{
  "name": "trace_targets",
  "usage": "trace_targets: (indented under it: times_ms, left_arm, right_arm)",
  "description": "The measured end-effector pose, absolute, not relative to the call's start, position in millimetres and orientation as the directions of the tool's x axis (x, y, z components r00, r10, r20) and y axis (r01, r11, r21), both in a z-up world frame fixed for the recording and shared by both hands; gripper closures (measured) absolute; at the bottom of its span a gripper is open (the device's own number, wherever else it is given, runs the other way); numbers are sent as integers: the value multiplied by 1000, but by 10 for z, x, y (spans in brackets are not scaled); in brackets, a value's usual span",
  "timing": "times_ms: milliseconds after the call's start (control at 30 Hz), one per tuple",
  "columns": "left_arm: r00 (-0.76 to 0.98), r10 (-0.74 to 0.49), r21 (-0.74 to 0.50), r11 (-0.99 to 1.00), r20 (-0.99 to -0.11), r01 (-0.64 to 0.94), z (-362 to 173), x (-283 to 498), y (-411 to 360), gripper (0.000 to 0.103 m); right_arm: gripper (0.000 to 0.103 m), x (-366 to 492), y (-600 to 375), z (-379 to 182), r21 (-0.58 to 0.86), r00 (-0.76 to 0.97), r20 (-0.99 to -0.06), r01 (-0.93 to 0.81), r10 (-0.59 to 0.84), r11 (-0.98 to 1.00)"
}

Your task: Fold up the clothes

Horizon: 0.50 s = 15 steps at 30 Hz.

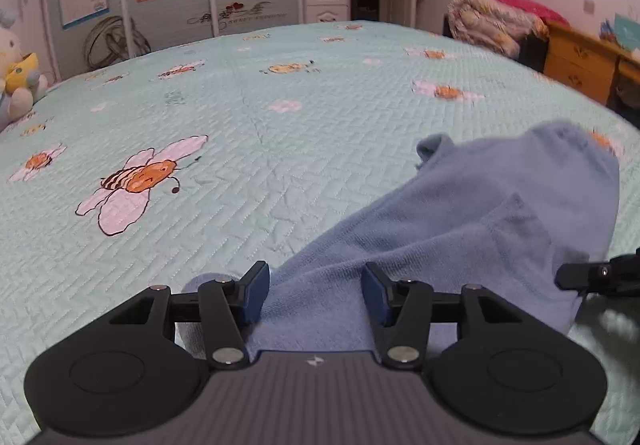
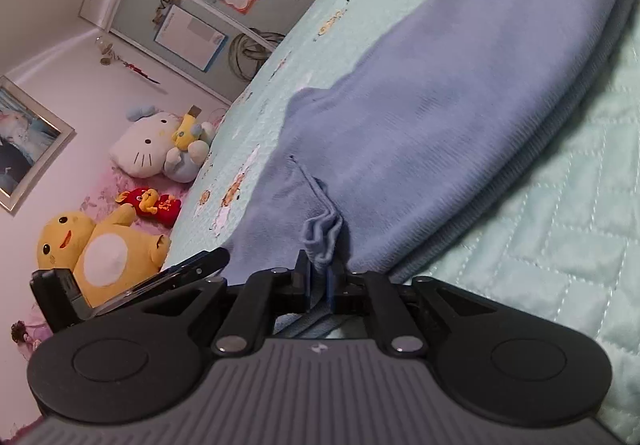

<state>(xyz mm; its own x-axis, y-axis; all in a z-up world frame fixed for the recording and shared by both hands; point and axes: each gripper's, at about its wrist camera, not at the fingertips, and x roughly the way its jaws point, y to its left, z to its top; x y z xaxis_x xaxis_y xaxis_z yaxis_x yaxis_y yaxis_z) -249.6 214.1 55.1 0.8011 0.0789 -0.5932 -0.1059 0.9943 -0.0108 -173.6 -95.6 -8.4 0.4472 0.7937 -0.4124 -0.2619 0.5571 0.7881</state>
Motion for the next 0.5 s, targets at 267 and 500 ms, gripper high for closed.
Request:
trace_targets:
  times_ms: [267,500]
  left_arm:
    - [873,114,-326,899,-473,-294,893,-3232,2682,48]
    - [839,122,-446,802,-531,-398,802,-3758,2914,49]
  right_arm:
    - [80,-1861,-939,350,722,532,-348,-373,772,582]
    - [79,-1910,-284,343,775,340,-330,-436,881,459]
